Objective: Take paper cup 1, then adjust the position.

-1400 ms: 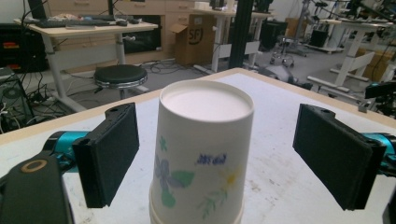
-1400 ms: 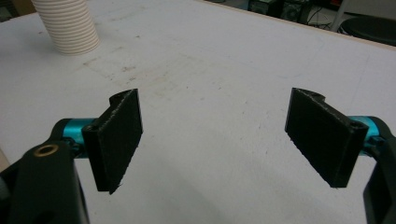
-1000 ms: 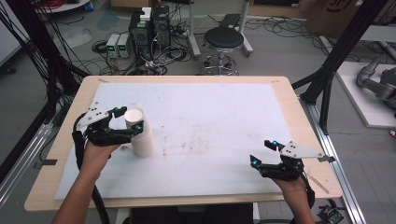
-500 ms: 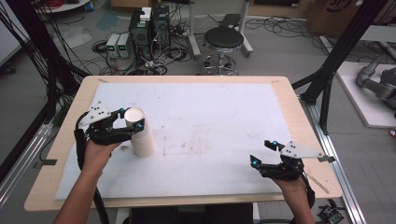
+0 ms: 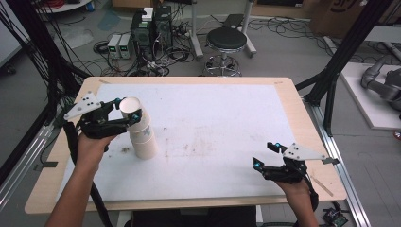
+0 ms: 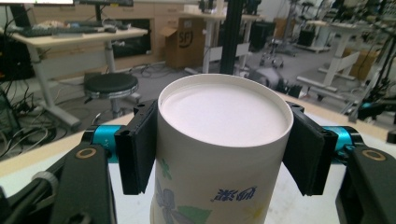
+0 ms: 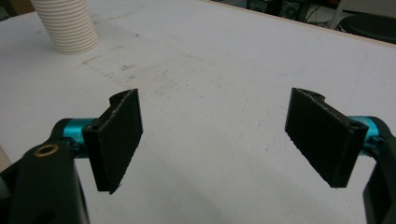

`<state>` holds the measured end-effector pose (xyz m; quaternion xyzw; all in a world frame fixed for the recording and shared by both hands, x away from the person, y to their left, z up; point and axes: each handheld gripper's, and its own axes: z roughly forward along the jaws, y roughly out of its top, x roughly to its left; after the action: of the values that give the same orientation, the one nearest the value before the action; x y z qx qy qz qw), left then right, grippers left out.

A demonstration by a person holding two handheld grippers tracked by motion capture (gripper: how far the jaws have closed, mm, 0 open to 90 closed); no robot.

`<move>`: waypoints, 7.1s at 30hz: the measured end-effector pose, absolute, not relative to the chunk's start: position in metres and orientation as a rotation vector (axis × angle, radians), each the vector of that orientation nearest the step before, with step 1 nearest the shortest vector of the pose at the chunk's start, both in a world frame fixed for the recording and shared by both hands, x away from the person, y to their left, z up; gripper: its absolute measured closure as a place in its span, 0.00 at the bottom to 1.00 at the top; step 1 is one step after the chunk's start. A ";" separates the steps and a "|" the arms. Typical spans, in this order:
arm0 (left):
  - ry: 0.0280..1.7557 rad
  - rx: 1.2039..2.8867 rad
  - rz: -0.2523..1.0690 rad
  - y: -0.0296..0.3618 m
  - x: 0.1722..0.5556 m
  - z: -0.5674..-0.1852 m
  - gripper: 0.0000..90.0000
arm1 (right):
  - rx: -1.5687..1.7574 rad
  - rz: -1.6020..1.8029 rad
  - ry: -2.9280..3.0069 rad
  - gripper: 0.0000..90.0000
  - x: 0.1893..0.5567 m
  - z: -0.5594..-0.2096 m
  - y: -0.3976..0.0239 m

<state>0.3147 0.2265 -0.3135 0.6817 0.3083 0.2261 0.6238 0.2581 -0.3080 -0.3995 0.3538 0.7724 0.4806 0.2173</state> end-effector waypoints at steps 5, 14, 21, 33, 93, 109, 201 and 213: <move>0.658 1.556 0.525 0.223 0.313 -0.299 0.38 | 0.978 1.331 2.142 0.21 0.258 -0.400 -0.308; 0.558 1.554 0.468 0.201 0.305 -0.286 0.38 | 0.979 1.357 2.165 0.21 0.260 -0.398 -0.303; 0.513 1.580 0.415 0.180 0.306 -0.283 0.38 | 0.945 1.374 2.201 0.21 0.267 -0.392 -0.292; 0.463 1.627 0.340 0.147 0.309 -0.297 0.38 | 0.897 1.405 2.282 0.21 0.285 -0.380 -0.271; 0.286 1.740 0.050 0.064 0.307 -0.371 0.38 | 0.492 1.567 2.540 0.22 0.289 -0.387 -0.199; 0.223 1.675 -0.065 0.047 0.303 -0.374 0.38 | 0.441 1.725 2.533 0.27 0.286 -0.395 -0.196; 0.129 1.991 -0.056 0.060 0.303 -0.379 0.41 | 0.280 1.160 2.785 0.20 0.284 -0.365 -0.191; 0.153 1.848 -0.037 0.068 0.297 -0.390 0.41 | 0.383 1.485 2.592 0.20 0.273 -0.383 -0.217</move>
<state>0.2969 0.0684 -0.3898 0.7972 0.0658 -0.0161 0.5999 0.2730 -0.2166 -0.3830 0.1270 0.8588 0.4920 0.0647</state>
